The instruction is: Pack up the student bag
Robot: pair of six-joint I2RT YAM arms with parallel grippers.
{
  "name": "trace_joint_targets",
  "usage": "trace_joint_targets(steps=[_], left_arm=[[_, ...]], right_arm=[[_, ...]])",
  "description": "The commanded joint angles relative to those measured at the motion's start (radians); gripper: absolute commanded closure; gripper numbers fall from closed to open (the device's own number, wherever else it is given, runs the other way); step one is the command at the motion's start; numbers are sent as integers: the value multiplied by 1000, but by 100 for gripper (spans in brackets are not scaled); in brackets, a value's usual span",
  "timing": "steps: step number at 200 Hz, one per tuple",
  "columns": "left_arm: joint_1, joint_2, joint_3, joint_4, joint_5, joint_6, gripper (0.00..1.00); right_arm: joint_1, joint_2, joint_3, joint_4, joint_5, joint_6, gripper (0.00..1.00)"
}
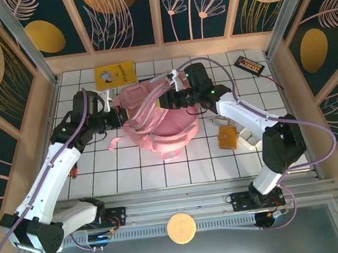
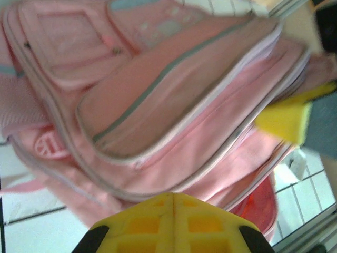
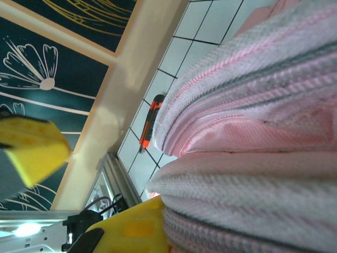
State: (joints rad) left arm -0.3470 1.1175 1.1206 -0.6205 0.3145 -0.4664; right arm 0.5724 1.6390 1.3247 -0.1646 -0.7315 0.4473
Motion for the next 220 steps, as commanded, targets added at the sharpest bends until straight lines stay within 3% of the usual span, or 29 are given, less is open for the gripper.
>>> trace_joint_targets(steps=[1,9,13,35,61,120,154,187,220], left_arm=[[-1,-43,-115,27,56,37,92],[-1,-48,-141,40,76,35,68],[-2,-47,-161,43,82,34,60],[-18,-27,-206,90,149,23,49],[-22,-3,-241,191,226,-23,49],[-44,70,-226,267,260,-13,47],[-94,111,-154,170,223,171,46],[-106,40,-155,132,178,390,50],[-107,5,-187,158,196,447,53]], right_arm=[[-17,-46,43,59,-6,8,100],[-17,-40,64,51,-18,10,100],[-17,-36,73,48,-21,12,100],[-17,-27,118,31,-35,22,100],[-17,-19,159,7,-47,20,100],[-17,-29,147,16,-55,42,100],[-17,-18,140,58,-73,75,100],[-18,11,174,72,-87,92,100],[-11,25,186,95,-90,116,100]])
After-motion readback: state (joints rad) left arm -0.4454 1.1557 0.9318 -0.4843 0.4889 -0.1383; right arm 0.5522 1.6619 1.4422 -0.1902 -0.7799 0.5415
